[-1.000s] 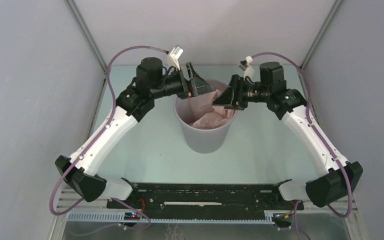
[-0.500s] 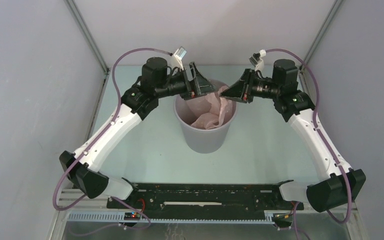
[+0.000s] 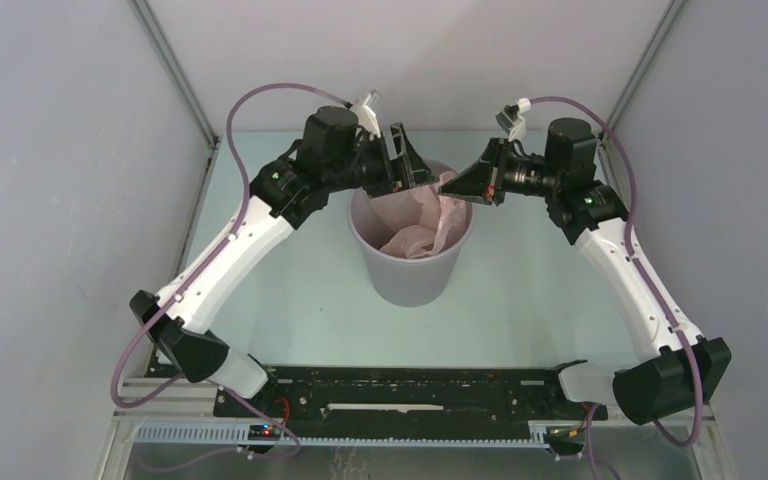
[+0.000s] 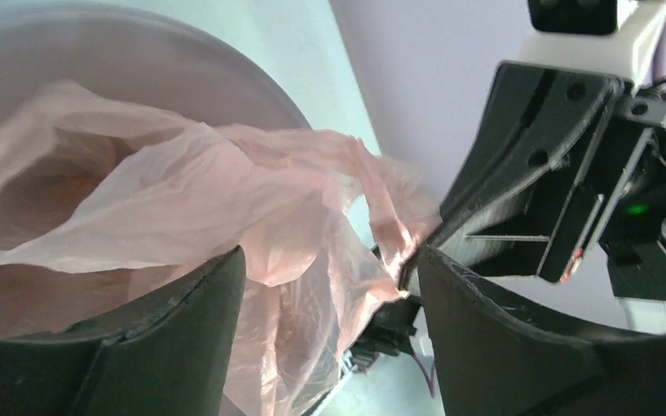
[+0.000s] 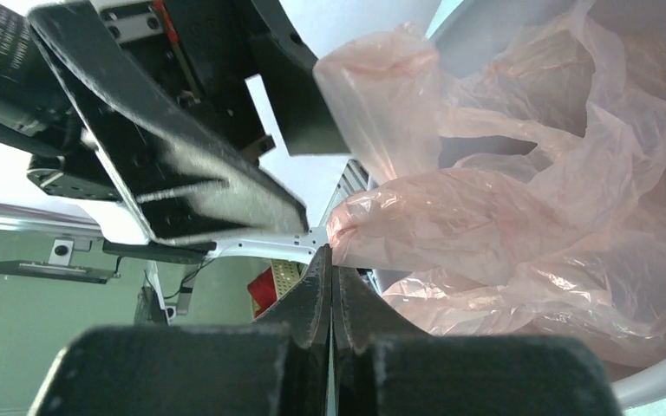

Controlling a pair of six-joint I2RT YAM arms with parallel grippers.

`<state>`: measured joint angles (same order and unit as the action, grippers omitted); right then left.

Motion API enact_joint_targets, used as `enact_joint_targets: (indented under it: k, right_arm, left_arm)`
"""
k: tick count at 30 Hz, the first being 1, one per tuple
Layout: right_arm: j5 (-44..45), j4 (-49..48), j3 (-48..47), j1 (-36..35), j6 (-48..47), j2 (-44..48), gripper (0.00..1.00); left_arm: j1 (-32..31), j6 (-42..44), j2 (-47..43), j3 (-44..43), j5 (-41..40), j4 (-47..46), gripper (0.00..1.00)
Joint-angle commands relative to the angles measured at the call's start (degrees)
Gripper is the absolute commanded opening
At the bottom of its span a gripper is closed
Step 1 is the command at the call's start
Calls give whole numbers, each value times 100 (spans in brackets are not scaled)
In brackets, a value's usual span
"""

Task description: Put the trash bags into the trash bin

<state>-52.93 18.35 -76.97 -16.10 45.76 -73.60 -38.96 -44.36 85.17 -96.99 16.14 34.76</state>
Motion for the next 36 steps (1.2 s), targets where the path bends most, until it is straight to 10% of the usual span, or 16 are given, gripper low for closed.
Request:
enact_joint_targets:
  k: [1,10,17,36]
  right_arm:
    - [-182,-156,-11,23,5,190,0]
    - [-120,-14,65,126,-44,301,0]
    - [-186,269,68,448,-141,432,0]
    - [1042,3131,63,836,-1826,1120,0]
  left_arm:
    - [-22,438,276,-818,-1164,978,76]
    - [-129,584,515,-1114,-1309,1252,53]
    - [-3,1273,553,-1594,-1400,1679,1]
    - [1352,373,-2993,2933,-537,-324,0]
